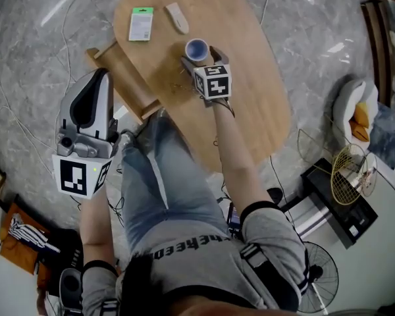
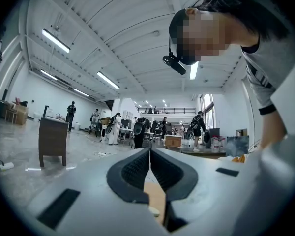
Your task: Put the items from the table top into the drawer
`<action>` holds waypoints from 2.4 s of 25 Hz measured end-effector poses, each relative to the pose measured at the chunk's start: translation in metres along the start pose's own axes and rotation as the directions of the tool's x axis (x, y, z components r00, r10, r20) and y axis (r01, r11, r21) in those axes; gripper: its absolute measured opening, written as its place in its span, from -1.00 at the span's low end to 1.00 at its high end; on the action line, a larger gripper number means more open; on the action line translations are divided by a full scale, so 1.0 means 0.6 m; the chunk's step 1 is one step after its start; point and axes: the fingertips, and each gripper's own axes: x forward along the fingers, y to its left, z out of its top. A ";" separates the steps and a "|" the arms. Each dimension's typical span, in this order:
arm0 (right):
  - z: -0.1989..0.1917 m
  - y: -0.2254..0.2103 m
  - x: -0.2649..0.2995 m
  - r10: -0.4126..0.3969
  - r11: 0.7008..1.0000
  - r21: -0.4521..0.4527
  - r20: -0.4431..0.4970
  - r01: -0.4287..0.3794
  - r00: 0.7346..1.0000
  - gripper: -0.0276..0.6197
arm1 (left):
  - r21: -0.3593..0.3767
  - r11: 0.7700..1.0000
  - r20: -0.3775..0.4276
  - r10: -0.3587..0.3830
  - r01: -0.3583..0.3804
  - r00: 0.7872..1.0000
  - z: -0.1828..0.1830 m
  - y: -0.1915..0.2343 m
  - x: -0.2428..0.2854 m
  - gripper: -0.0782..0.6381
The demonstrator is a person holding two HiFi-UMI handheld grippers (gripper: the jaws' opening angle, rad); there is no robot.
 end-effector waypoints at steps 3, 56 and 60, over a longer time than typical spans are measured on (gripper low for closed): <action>-0.006 -0.006 0.015 -0.030 0.999 -0.016 -0.019 0.030 0.999 0.21 | -0.001 1.000 -0.007 0.009 -0.009 1.000 -0.010 0.005 -0.001 -0.75; -0.063 0.428 0.094 0.109 0.992 -0.068 0.045 -0.105 0.993 0.11 | -0.038 0.999 0.017 0.025 -0.025 1.000 -0.060 0.195 -0.271 -0.75; -0.092 0.430 0.129 0.079 0.995 -0.060 0.010 -0.078 0.997 0.11 | -0.033 0.999 0.003 0.022 -0.022 1.000 -0.077 0.215 -0.288 -0.75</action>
